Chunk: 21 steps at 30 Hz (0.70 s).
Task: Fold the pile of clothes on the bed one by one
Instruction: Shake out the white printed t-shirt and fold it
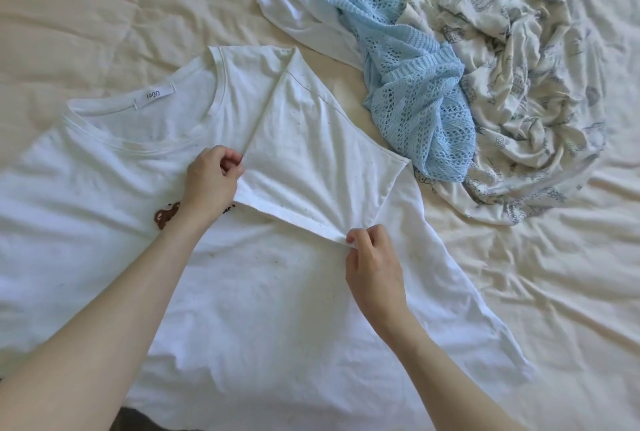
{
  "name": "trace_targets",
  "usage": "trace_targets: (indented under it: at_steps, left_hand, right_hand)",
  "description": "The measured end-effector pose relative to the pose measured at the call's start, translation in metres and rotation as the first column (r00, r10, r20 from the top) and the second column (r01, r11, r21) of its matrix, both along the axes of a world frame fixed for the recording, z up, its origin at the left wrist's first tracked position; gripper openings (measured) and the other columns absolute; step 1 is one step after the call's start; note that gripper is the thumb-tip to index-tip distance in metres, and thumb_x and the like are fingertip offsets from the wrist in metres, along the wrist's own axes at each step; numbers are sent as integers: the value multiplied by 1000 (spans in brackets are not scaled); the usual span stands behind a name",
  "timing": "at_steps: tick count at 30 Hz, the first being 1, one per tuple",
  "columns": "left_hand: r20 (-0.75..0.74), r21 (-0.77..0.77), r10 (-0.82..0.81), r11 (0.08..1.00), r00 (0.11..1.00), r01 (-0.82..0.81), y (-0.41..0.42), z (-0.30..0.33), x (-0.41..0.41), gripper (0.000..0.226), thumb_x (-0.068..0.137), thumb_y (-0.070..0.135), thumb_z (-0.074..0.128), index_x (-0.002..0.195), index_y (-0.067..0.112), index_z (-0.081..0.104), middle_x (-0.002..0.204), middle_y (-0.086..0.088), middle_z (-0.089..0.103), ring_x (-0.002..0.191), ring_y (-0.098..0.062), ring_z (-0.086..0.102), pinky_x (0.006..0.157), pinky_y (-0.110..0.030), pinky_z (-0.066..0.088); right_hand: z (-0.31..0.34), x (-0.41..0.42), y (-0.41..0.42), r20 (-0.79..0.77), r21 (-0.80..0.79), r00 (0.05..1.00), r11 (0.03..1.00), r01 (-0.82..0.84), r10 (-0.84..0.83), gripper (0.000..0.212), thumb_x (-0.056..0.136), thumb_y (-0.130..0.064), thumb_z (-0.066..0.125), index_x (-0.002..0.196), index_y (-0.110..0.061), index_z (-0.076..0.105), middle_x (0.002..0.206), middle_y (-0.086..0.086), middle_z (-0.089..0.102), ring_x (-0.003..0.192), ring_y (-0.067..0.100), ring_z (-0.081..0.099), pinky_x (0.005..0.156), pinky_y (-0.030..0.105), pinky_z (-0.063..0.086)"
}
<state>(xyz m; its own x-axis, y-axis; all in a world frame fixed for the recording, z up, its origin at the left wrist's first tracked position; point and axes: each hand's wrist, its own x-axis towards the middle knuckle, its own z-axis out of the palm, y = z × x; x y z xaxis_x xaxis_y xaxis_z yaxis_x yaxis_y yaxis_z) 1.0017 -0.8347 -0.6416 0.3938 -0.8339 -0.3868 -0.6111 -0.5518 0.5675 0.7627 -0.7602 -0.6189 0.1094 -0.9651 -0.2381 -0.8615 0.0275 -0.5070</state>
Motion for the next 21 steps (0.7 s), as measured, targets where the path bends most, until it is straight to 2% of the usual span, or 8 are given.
trace_targets:
  at_steps: [5, 7, 8, 10, 12, 14, 16, 21]
  left_hand:
    - [48, -41, -134, 990, 990, 136, 15, -1, -4, 29, 85, 11, 66, 111, 4, 56, 89, -6, 48, 85, -21, 47, 75, -23, 34]
    - [81, -44, -178, 982, 981, 182, 19, -1, -5, 28, 86, 5, 62, 113, 0, 54, 87, -9, 48, 89, -30, 51, 78, -28, 36]
    - [104, -58, -188, 979, 977, 195, 21, 0, -5, 29, 87, 3, 60, 115, 0, 53, 92, -13, 50, 92, -33, 51, 81, -32, 37]
    - [249, -125, -222, 958, 943, 258, 26, 2, -5, 38, 88, 3, 59, 124, 1, 50, 112, -21, 50, 100, -39, 50, 86, -43, 40]
    - [438, -172, -305, 895, 845, 412, 34, 1, -6, 43, 90, 11, 55, 133, 6, 48, 131, -23, 47, 115, -43, 47, 91, -52, 41]
    - [499, -96, -456, 816, 737, 570, 49, -3, -11, 47, 94, 23, 44, 140, 13, 44, 146, -20, 37, 132, -42, 35, 103, -54, 33]
    - [477, 66, -569, 783, 669, 619, 64, -7, -14, 48, 96, 31, 39, 143, 21, 40, 153, -12, 30, 140, -38, 26, 110, -55, 22]
    - [427, 291, -639, 767, 640, 572, 71, -3, -13, 53, 100, 35, 36, 150, 27, 21, 159, -2, 10, 146, -29, 8, 114, -51, 4]
  right_hand:
    - [0, -2, -4, -96, -55, 988, 990, -127, 121, 12, 71, 5, 72, 68, 0, 61, 64, 11, 55, 60, 32, 53, 52, 38, 47]
    - [3, -6, -11, -169, -127, 977, 980, -151, 128, 12, 74, -6, 74, 69, -5, 64, 69, 9, 59, 64, 31, 56, 57, 38, 46]
    - [3, -7, -16, -196, -179, 973, 971, -156, 120, 6, 77, -10, 73, 77, -7, 67, 78, 9, 63, 71, 32, 59, 62, 38, 47]
    - [1, -7, -30, -242, -212, 963, 963, -168, 115, 24, 83, -15, 68, 106, -9, 68, 109, 14, 65, 100, 35, 61, 81, 43, 48]
    - [-3, -3, -44, -268, -131, 942, 961, -244, 202, 45, 91, -22, 58, 134, -12, 52, 140, 16, 47, 133, 36, 41, 105, 52, 34]
    - [-9, 0, -56, -300, 23, 895, 941, -338, 329, 54, 97, -31, 47, 147, -19, 32, 156, 12, 22, 145, 32, 15, 115, 53, 11]
    - [-18, -3, -65, -348, 163, 830, 900, -404, 435, 58, 99, -41, 36, 151, -26, 15, 160, 6, 2, 147, 27, -3, 116, 51, -2]
    - [-18, -1, -70, -413, 271, 761, 865, -422, 500, 60, 99, -48, 26, 151, -30, 3, 160, 3, -9, 146, 25, -11, 116, 50, -8]
